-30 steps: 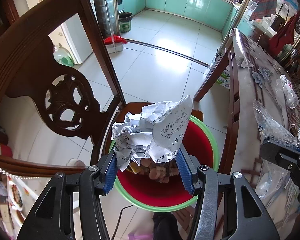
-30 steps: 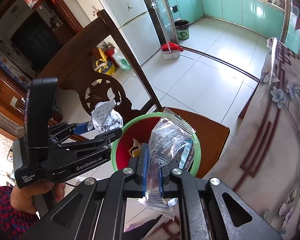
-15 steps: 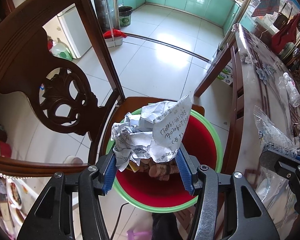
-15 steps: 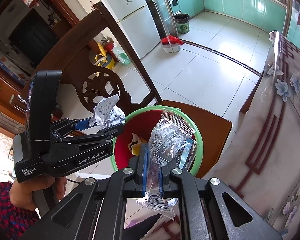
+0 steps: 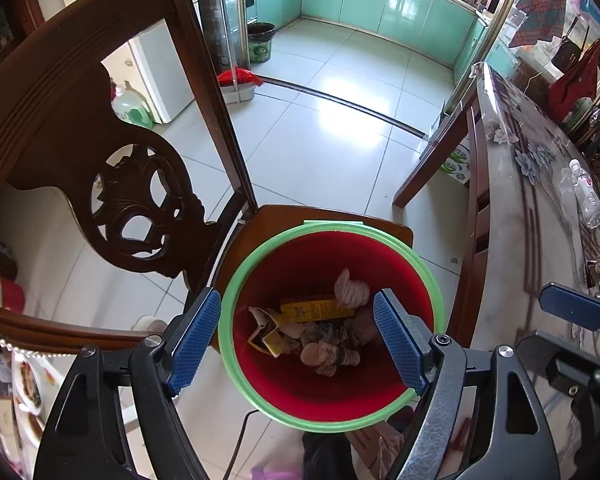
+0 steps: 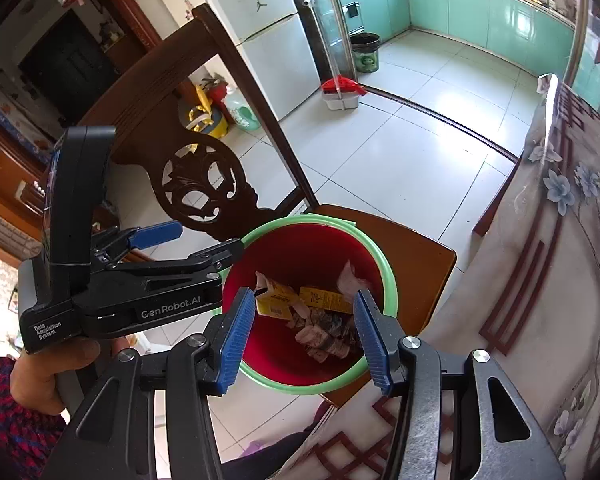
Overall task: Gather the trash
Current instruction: 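Open both tools to drop the wrapper and paper into the bucket, then grasp orange snack bag with right tool while left tool grasps gold cigarette pack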
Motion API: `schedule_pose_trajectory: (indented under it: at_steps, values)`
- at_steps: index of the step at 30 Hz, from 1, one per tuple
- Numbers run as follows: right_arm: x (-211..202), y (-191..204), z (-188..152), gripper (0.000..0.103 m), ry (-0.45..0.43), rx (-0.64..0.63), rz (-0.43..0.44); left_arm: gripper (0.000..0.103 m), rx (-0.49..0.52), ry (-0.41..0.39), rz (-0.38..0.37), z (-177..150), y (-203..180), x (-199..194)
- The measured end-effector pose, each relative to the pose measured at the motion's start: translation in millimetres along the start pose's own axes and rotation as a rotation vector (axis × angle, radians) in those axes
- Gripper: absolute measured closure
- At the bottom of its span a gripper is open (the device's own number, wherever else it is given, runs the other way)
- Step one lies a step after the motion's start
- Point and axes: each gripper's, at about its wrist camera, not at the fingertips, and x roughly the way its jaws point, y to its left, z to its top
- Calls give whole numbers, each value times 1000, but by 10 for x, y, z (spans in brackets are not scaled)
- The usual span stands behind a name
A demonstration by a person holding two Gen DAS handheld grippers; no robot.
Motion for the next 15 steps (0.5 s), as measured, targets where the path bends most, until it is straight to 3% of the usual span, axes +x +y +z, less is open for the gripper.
schedule_pose_trajectory:
  at_steps: [7,11,15]
  values:
    - [-404,-485,-233,53,-66,107,-82,24,16,-33,-47,-44,-155,-235]
    - [-874,-1153,-534,53,-128,233,-226,24,54,-55,-84,-67,-408,-367]
    - [-1477,-2077,-969,53,-181,412,-391,24,121,-72,-143,-119,-819,-490]
